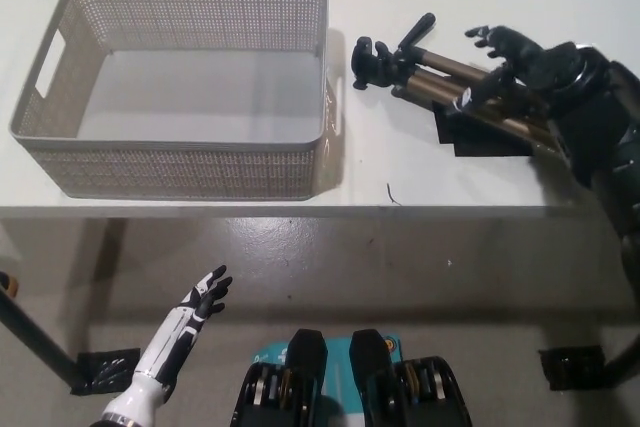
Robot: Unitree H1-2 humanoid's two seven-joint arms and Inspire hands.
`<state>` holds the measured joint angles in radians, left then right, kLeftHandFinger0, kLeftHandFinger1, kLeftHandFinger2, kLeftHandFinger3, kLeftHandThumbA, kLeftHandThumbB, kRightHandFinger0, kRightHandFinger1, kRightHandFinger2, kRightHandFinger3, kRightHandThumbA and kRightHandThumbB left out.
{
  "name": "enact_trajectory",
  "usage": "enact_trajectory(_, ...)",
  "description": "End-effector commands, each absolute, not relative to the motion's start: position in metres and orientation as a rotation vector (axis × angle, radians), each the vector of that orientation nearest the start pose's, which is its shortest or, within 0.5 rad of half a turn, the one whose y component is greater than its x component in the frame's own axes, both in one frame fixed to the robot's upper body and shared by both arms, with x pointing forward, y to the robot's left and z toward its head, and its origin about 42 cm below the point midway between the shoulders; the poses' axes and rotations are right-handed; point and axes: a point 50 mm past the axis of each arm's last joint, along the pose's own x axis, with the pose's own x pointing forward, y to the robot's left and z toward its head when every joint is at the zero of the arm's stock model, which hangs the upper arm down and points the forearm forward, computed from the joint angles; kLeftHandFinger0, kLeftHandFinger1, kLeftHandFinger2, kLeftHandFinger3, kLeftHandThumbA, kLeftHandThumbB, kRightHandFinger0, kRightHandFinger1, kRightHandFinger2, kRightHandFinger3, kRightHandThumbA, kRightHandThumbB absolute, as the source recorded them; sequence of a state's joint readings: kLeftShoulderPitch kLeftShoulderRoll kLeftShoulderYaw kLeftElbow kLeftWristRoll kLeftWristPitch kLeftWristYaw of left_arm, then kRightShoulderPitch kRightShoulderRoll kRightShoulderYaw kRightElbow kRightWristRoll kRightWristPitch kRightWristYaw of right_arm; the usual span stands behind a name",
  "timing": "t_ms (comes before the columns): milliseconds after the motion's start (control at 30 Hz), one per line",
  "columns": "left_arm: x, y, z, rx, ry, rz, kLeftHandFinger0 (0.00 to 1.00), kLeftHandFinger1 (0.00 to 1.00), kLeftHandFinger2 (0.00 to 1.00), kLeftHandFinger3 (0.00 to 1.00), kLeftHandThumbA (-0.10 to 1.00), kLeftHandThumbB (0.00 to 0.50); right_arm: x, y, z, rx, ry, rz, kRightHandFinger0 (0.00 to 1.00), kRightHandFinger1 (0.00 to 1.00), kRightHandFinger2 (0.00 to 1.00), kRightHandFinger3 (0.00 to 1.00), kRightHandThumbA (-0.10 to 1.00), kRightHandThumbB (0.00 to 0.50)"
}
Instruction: The robot uses its right hand to pick the tripod on the desk and places it into a rectangular container on the left.
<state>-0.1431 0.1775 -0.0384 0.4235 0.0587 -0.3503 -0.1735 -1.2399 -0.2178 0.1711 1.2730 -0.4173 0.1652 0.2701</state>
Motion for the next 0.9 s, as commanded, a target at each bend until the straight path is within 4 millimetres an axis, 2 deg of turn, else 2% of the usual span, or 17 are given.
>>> enact_trajectory(0,0.326,0.261,0.062,0.302,-0.089,-0.237,1.0,1.0,1.0,1.0,1.0,0.5,0.599,-0.2,0.343,-0.77,0.166,0.314,1.0,1.0,1.0,1.0,1.0,0.477)
enact_trajectory(33,0.326,0.261,0.062,0.301,-0.089,-0.237,1.0,1.0,1.0,1.0,1.0,0.5,0.599,-0.2,0.339,-0.792,0.176,0.311,1.0,1.0,1.0,1.0,1.0,0.464)
enact_trajectory(67,0.324,0.261,0.061,0.294,-0.087,-0.235,1.0,1.0,1.0,1.0,1.0,0.5,0.596,-0.198,0.319,-0.902,0.257,0.306,1.0,1.0,1.0,1.0,1.0,0.498)
enact_trajectory(100,0.322,0.261,0.06,0.29,-0.085,-0.235,1.0,1.0,1.0,1.0,1.0,0.5,0.595,-0.197,0.31,-0.925,0.282,0.309,1.0,1.0,1.0,1.0,1.0,0.5)
enact_trajectory(133,0.321,0.261,0.059,0.285,-0.084,-0.237,1.0,1.0,1.0,1.0,1.0,0.5,0.592,-0.198,0.298,-0.947,0.309,0.313,1.0,1.0,1.0,1.0,0.86,0.452)
enact_trajectory(167,0.32,0.261,0.058,0.278,-0.084,-0.238,1.0,1.0,1.0,1.0,1.0,0.5,0.588,-0.197,0.28,-1.072,0.362,0.32,1.0,1.0,1.0,1.0,1.0,0.498)
enact_trajectory(267,0.32,0.259,0.059,0.271,-0.093,-0.243,1.0,1.0,1.0,1.0,1.0,0.5,0.579,-0.194,0.249,-1.264,0.447,0.313,1.0,1.0,1.0,1.0,1.0,0.5)
enact_trajectory(300,0.321,0.26,0.059,0.266,-0.098,-0.246,1.0,1.0,1.0,1.0,1.0,0.5,0.575,-0.192,0.237,-1.288,0.468,0.322,1.0,1.0,1.0,1.0,0.95,0.5)
enact_trajectory(433,0.325,0.259,0.063,0.242,-0.113,-0.25,1.0,1.0,1.0,1.0,1.0,0.5,0.562,-0.184,0.203,-1.507,0.525,0.331,1.0,1.0,1.0,1.0,0.89,0.5)
enact_trajectory(600,0.327,0.26,0.065,0.237,-0.114,-0.249,1.0,1.0,1.0,1.0,1.0,0.5,0.546,-0.189,0.167,-1.726,0.538,0.333,1.0,1.0,1.0,1.0,0.78,0.5)
enact_trajectory(633,0.327,0.26,0.066,0.24,-0.113,-0.248,1.0,1.0,1.0,1.0,1.0,0.5,0.544,-0.19,0.164,-1.756,0.522,0.323,1.0,1.0,1.0,1.0,0.74,0.5)
enact_trajectory(667,0.327,0.26,0.066,0.243,-0.113,-0.246,1.0,1.0,1.0,1.0,1.0,0.5,0.542,-0.195,0.16,-1.773,0.464,0.29,1.0,1.0,1.0,1.0,0.52,0.402)
enact_trajectory(700,0.327,0.26,0.066,0.243,-0.113,-0.246,1.0,1.0,1.0,1.0,1.0,0.5,0.542,-0.197,0.159,-1.772,0.445,0.28,1.0,1.0,1.0,1.0,0.45,0.43)
enact_trajectory(733,0.328,0.261,0.066,0.245,-0.114,-0.245,1.0,1.0,1.0,1.0,1.0,0.5,0.542,-0.201,0.158,-1.796,0.403,0.27,0.87,0.9,1.0,1.0,0.28,0.331)
enact_trajectory(767,0.328,0.262,0.066,0.249,-0.115,-0.249,1.0,1.0,1.0,1.0,1.0,0.5,0.542,-0.205,0.158,-1.868,0.32,0.231,0.26,0.35,0.58,0.98,0.06,0.237)
enact_trajectory(800,0.328,0.261,0.066,0.247,-0.117,-0.247,1.0,1.0,1.0,1.0,1.0,0.5,0.543,-0.208,0.161,-1.86,0.264,0.208,0.05,0.2,0.43,0.9,-0.07,0.216)
enact_trajectory(867,0.33,0.262,0.067,0.249,-0.12,-0.246,1.0,1.0,1.0,1.0,1.0,0.5,0.544,-0.211,0.163,-1.807,0.218,0.184,0.14,0.29,0.49,0.81,-0.1,0.22)
